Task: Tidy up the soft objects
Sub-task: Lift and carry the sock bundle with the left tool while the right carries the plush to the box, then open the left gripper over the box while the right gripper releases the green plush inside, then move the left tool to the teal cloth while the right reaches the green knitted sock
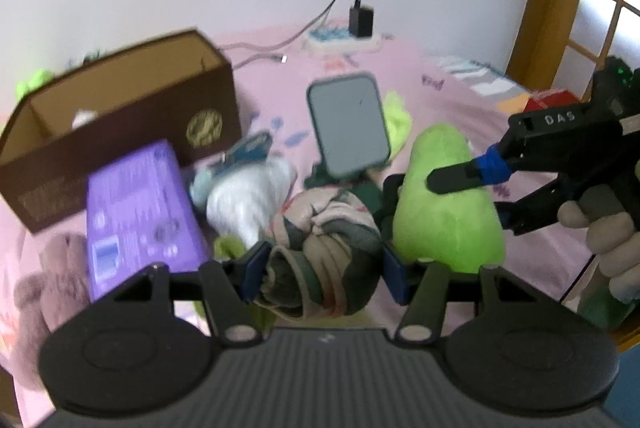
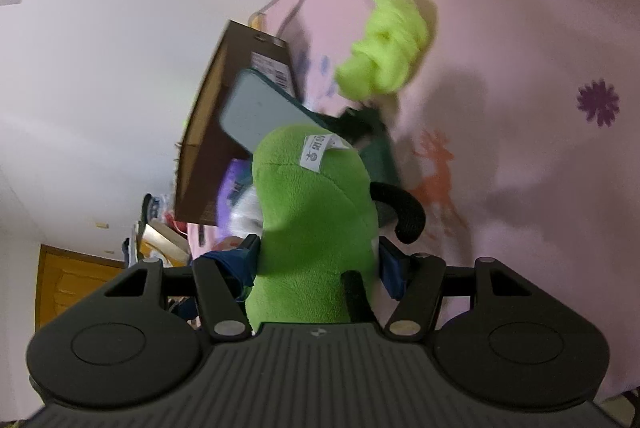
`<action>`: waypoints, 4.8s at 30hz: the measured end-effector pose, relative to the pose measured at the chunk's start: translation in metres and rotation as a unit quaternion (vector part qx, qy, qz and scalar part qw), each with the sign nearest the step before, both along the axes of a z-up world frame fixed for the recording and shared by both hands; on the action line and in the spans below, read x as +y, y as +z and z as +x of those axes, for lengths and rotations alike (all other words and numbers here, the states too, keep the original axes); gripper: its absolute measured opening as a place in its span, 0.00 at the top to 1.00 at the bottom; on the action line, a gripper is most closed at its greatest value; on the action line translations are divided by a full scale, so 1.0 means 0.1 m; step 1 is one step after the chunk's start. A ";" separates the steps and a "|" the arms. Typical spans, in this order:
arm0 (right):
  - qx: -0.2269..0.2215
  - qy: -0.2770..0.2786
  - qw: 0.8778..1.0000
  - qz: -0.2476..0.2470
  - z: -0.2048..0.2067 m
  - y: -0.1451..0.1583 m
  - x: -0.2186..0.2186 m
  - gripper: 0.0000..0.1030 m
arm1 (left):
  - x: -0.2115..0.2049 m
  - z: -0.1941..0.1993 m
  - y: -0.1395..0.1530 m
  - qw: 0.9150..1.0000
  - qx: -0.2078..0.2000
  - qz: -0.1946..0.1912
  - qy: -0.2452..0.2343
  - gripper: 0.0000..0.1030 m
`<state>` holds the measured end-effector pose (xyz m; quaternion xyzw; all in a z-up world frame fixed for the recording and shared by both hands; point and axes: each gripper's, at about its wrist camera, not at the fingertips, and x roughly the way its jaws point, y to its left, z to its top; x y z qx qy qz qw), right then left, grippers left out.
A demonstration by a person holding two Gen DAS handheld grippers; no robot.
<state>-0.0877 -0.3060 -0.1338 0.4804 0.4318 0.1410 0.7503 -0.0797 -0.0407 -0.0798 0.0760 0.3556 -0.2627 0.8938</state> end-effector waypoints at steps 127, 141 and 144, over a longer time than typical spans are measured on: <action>-0.245 0.001 0.924 -0.295 1.41 0.97 2.63 0.54 | 2.03 1.72 0.54 0.959 -0.011 0.046 0.281 0.34; -0.240 0.015 0.926 -0.290 1.04 0.90 2.63 0.54 | 1.99 1.35 0.44 0.960 0.006 0.054 0.273 0.32; -0.232 0.014 0.929 -0.287 0.95 0.87 2.58 0.54 | 2.01 1.26 0.41 0.961 0.014 0.049 0.273 0.32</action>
